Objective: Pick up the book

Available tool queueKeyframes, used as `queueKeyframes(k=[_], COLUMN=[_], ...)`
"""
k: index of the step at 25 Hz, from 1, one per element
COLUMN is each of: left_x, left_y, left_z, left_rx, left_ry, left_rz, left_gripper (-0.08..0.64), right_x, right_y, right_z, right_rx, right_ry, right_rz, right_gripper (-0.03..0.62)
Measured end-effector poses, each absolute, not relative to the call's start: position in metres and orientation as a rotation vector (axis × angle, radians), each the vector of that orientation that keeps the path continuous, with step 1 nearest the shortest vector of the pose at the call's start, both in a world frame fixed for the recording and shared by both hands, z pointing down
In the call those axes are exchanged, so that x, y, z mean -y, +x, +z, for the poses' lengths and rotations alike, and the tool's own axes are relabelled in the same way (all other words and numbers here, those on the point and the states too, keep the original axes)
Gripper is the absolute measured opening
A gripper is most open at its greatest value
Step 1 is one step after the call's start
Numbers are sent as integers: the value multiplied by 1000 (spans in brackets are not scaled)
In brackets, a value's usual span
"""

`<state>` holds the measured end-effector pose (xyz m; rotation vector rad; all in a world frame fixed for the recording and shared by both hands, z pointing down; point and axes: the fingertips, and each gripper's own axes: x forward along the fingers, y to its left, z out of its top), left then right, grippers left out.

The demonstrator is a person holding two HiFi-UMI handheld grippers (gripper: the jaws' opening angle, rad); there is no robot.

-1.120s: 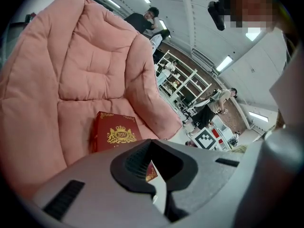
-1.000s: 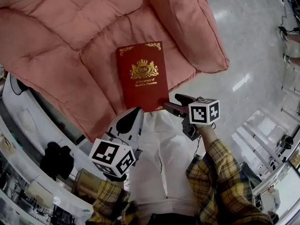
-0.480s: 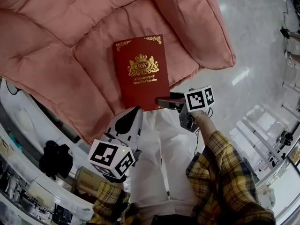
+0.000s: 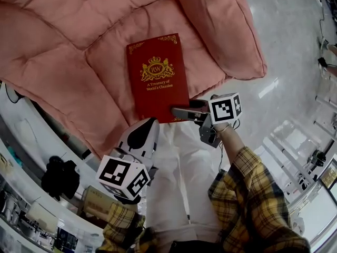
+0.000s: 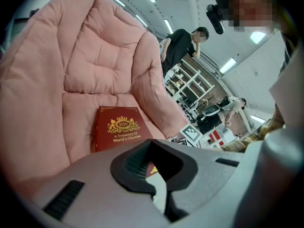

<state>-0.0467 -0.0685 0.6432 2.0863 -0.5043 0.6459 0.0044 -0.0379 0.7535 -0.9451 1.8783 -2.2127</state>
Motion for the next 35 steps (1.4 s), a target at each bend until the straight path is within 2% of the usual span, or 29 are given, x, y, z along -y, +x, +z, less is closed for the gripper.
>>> queueKeyframes(k=[11,15,35], left_x=[70,73,89], left_y=[-52,-59,-61], left_z=[634,629,567], left_rx=[544,565,620], left_ry=[2077,2076,2124], left_rz=[604,588,503], left_gripper=[3,3,3], right_x=[78,76,82], right_y=[5,5,8], right_z=[750,748,679], right_rx=[-1911,-1902,-1875], right_ry=[-1075,-1113,-1162], right_rz=[-2201,-2223,-2168], right_gripper=[338,281,259])
